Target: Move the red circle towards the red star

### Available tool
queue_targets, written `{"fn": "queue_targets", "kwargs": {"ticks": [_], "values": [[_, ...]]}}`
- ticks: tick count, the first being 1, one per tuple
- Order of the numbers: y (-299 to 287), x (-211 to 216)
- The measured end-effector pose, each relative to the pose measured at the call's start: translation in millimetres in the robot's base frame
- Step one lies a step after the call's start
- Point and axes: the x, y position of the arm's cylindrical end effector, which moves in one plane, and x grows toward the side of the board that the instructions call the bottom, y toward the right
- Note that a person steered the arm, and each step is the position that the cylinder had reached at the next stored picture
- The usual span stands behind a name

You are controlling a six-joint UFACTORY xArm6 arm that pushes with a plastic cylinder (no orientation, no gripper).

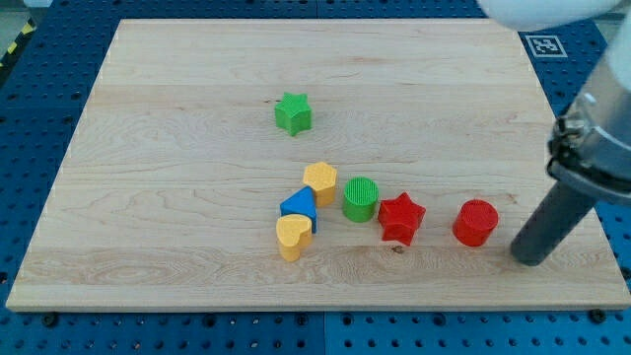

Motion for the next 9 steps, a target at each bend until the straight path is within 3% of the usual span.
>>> {"fn": "queue_targets", "kwargs": {"ticks": [5, 8, 9], "values": [[3, -4], [-16, -59], [-30, -37]]}}
